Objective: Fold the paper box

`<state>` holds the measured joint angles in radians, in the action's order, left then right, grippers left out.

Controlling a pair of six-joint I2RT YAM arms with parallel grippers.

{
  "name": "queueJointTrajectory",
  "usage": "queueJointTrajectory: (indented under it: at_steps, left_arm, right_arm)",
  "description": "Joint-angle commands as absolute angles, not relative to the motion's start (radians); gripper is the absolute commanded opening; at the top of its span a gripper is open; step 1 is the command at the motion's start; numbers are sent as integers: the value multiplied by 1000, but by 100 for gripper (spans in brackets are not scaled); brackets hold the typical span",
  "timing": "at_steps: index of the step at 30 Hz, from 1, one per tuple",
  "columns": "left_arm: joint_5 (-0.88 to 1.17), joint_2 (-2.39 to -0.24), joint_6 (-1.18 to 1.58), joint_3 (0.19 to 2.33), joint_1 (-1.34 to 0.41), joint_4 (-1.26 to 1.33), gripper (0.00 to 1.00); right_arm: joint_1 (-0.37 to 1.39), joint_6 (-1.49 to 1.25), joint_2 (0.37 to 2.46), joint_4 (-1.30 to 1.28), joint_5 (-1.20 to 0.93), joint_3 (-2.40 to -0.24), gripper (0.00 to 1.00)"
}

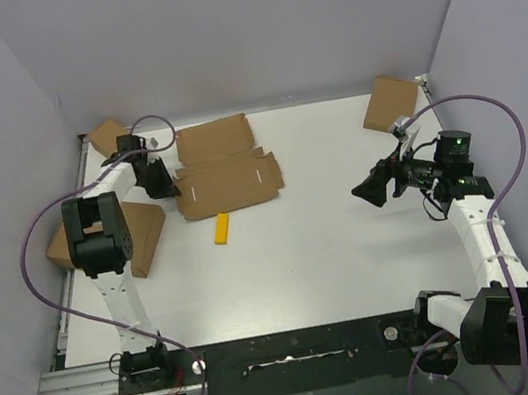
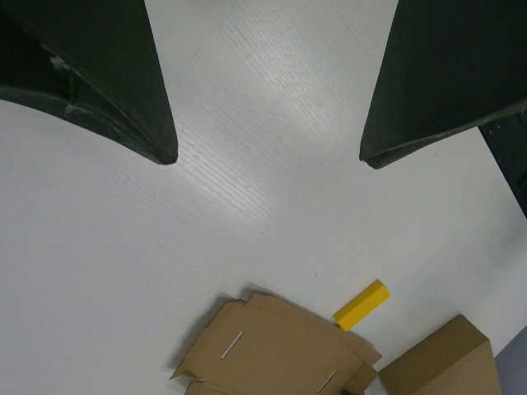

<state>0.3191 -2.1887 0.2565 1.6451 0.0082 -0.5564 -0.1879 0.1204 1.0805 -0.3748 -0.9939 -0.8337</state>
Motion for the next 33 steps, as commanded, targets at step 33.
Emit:
queueJointTrajectory:
  at_steps: [33]
  left_arm:
    - [-512, -1552, 1594, 951, -911, -353, 0]
  right_arm:
    - [-161, 103, 1150, -336, -999, -853, 98]
